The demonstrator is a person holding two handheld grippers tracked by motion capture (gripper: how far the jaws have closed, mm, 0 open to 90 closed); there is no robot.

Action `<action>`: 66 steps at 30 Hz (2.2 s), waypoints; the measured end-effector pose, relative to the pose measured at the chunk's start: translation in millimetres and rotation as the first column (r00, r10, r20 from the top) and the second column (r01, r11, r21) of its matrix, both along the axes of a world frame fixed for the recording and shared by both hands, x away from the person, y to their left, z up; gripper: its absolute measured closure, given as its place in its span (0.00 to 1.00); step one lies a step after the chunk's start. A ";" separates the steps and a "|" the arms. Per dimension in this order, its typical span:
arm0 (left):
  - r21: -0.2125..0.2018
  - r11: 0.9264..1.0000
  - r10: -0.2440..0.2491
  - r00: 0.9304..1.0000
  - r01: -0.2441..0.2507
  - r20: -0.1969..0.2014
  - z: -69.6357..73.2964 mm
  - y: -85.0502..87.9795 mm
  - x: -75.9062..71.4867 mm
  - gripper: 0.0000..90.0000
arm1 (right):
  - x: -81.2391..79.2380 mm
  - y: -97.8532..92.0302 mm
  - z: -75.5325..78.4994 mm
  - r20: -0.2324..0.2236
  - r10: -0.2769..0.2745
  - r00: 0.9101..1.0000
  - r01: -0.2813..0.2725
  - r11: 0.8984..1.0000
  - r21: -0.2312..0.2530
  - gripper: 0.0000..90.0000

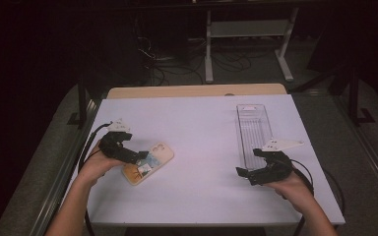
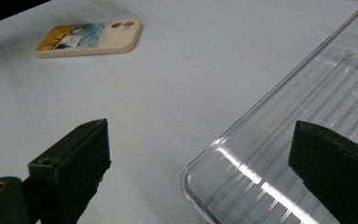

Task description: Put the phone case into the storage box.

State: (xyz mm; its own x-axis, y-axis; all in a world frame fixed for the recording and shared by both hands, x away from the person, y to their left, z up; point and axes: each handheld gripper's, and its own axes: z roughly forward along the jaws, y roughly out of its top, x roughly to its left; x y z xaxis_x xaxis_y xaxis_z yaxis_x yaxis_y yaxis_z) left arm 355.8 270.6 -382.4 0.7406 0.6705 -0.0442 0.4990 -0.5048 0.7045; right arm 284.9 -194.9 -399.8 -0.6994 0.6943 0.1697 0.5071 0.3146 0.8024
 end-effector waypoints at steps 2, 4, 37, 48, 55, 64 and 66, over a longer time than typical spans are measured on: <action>0.002 1.000 -0.003 1.000 0.003 -0.005 -0.7 -0.9 -0.9 0.00 | 0.2 -0.3 -0.1 0.003 0.002 1.000 -0.002 1.000 0.000 0.05; 0.014 1.000 -0.015 1.000 0.016 -0.010 -1.4 -0.9 -1.4 0.00 | 0.1 -0.5 0.1 0.003 0.000 1.000 0.000 1.000 -0.001 0.05; 0.050 0.999 -0.011 0.997 0.015 -0.079 -28.3 -7.5 -11.6 0.00 | -0.2 -0.5 0.2 0.003 0.000 1.000 0.000 1.000 -0.002 0.05; 0.060 0.998 -0.018 0.996 0.023 -0.088 -32.1 -9.0 -11.6 0.00 | -0.2 -0.3 0.1 0.002 0.000 1.000 0.000 1.000 0.000 0.05; 0.070 0.997 -0.021 0.995 0.027 -0.094 -35.5 -10.0 -10.8 0.00 | -0.1 -0.4 0.1 0.002 0.000 1.000 0.000 1.000 -0.001 0.05; 0.071 0.997 -0.021 0.994 0.028 -0.107 -42.5 -13.4 -10.6 0.00 | -0.4 0.2 0.2 -0.004 -0.001 1.000 0.001 1.000 0.000 0.05; 0.082 0.996 -0.030 0.994 0.039 -0.106 -43.7 -13.4 -10.0 0.00 | -0.2 0.1 0.1 -0.002 -0.001 1.000 0.001 1.000 -0.001 0.05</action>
State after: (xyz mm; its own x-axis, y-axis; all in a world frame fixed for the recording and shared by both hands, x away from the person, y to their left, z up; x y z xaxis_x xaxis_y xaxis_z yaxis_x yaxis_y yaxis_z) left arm 345.8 257.2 -426.1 0.7577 0.6491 -0.0671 0.5487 -0.5781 0.6040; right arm 284.7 -194.8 -399.7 -0.6984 0.6951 0.1705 0.5090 0.3149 0.8011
